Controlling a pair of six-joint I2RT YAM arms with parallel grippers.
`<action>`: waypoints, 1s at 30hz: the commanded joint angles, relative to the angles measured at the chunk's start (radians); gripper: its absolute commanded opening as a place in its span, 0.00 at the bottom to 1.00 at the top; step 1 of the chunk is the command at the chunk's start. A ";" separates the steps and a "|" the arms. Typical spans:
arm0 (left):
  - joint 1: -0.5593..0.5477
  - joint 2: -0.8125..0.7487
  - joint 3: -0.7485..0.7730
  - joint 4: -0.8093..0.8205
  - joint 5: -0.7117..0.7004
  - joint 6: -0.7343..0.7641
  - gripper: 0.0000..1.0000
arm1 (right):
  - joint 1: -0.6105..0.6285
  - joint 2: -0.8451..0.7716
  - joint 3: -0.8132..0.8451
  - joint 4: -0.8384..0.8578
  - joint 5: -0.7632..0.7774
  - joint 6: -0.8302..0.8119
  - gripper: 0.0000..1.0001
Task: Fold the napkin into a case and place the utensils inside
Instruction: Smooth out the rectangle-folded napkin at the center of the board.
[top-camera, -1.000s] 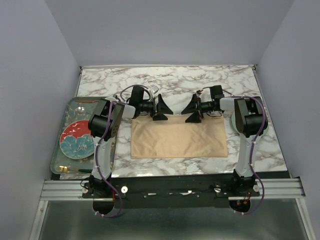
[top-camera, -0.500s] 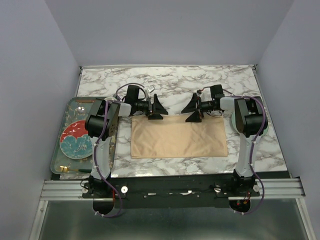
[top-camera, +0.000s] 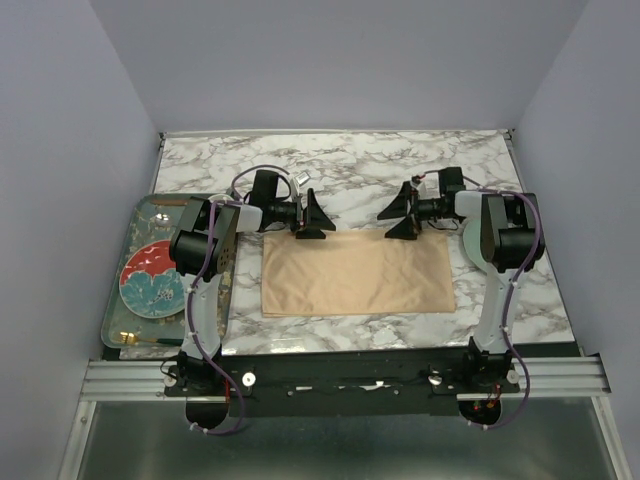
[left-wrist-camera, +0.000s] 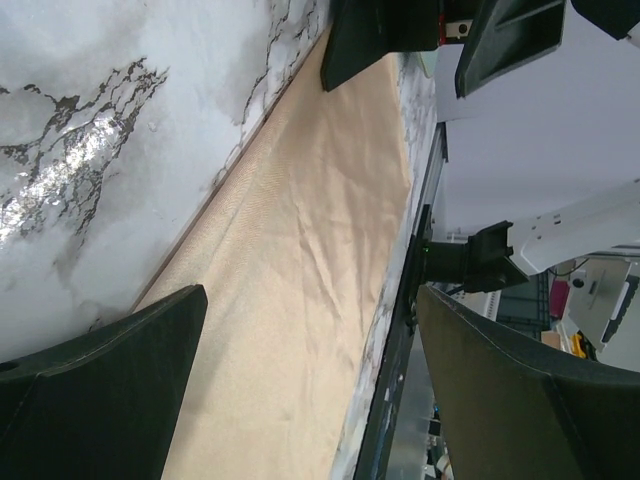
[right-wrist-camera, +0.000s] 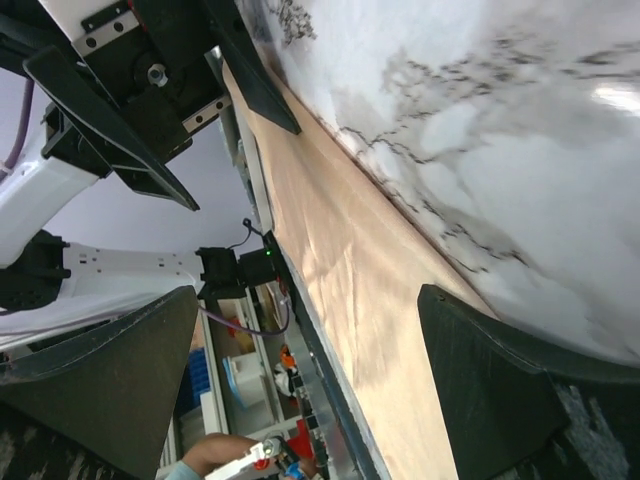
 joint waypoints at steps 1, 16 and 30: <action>0.015 0.035 -0.021 -0.127 -0.094 0.091 0.99 | -0.074 0.052 0.060 -0.184 0.027 -0.166 1.00; 0.020 0.026 -0.006 -0.162 -0.110 0.109 0.99 | -0.194 0.090 0.224 -0.552 0.082 -0.461 1.00; -0.101 -0.286 0.156 -0.459 -0.484 0.448 0.99 | -0.156 -0.071 0.271 -0.600 0.128 -0.487 0.98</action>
